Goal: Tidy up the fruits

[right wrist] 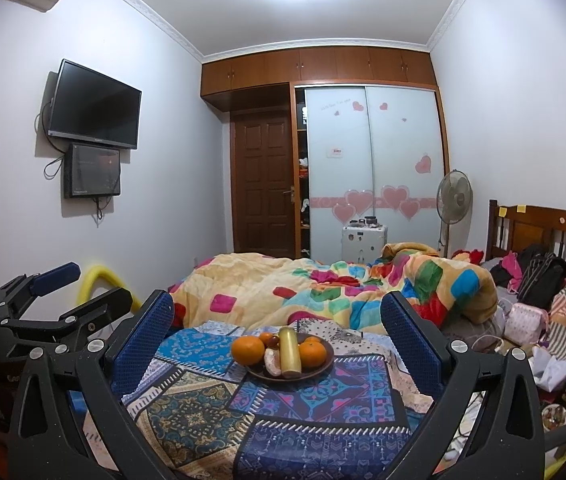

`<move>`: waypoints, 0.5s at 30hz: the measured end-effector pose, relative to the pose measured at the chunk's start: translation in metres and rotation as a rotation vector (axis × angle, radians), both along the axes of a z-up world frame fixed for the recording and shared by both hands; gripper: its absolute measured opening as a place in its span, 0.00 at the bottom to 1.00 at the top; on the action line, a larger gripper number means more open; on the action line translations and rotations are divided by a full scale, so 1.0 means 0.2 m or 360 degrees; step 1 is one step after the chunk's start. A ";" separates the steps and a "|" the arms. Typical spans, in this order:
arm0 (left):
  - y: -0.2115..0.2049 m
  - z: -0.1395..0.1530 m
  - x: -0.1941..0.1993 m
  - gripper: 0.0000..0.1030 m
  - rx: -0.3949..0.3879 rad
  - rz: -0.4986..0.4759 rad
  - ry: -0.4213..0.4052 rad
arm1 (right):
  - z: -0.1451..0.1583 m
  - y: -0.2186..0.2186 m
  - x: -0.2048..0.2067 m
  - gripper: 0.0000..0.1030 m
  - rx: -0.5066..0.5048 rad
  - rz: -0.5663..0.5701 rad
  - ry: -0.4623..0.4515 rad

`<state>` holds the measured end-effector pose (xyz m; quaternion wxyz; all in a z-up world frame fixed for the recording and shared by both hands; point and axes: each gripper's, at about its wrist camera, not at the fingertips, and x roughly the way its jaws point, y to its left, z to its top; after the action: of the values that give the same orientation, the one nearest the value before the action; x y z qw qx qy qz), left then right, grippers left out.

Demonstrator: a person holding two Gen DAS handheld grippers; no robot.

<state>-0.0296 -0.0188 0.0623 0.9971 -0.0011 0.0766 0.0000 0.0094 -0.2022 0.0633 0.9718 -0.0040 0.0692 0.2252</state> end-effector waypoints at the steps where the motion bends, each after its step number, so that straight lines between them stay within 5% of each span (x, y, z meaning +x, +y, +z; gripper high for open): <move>1: 0.00 0.00 0.00 0.99 0.0005 -0.0011 0.0008 | 0.00 0.00 0.00 1.00 0.0000 0.0002 0.0001; 15: 0.01 0.00 0.00 1.00 -0.0013 -0.0009 0.0010 | -0.01 0.00 0.00 1.00 -0.0024 -0.0002 -0.0002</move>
<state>-0.0302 -0.0172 0.0618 0.9968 -0.0048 0.0798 -0.0031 0.0096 -0.2018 0.0614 0.9720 -0.0115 0.0704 0.2240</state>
